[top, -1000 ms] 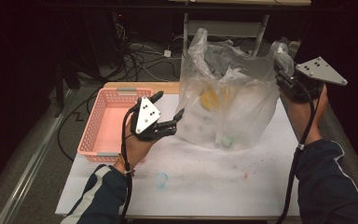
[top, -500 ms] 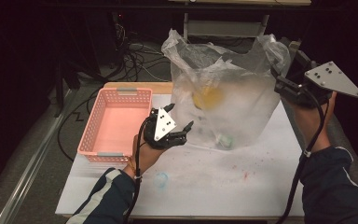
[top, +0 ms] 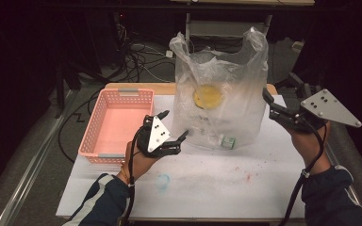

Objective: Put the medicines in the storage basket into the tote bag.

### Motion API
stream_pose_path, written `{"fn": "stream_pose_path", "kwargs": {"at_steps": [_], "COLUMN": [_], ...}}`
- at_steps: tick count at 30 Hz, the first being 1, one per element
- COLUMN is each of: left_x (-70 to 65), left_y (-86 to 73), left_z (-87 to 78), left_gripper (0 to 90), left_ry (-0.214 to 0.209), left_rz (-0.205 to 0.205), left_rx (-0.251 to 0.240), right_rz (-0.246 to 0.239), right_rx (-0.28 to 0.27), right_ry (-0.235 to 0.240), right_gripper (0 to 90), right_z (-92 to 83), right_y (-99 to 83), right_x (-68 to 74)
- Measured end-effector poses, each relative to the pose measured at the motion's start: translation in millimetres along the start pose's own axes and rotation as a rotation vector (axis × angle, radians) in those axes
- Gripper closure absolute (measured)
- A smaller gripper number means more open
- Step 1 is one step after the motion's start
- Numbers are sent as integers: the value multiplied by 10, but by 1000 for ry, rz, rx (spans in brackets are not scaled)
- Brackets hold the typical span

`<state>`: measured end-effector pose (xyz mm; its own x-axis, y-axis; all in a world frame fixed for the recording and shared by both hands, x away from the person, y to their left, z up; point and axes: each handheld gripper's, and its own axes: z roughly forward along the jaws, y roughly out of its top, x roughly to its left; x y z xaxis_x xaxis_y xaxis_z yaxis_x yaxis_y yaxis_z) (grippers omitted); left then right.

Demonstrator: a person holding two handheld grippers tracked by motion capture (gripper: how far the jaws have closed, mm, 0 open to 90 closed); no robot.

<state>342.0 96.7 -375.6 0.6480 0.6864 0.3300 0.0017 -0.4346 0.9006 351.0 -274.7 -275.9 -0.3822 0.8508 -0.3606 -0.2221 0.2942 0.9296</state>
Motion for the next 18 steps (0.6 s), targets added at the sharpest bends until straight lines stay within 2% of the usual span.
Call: {"fn": "stream_pose_path", "kwargs": {"at_steps": [2,7,10,14,18], "left_x": [-1,8,9,-4,-53], "left_y": [-58,-178,-249,-341,-476], "left_z": [-60,-166,-234,-337,-427], "left_gripper": [174,174,174,174,174], "left_ry": [-1,0,9,17,3], "left_rz": [13,17,21,26,18], "left_rx": [11,42,53,61,69], "right_rz": [-13,-32,-20,-34,-28], "right_rx": [13,48,68,88,117], "right_ry": [24,52,67,92,120], "right_gripper": [266,255,248,247,243], "right_z": [-38,-120,-166,-252,-379], "right_y": [-55,-212,-326,-493,-699], "right_x": [53,188,239,333,432]}}
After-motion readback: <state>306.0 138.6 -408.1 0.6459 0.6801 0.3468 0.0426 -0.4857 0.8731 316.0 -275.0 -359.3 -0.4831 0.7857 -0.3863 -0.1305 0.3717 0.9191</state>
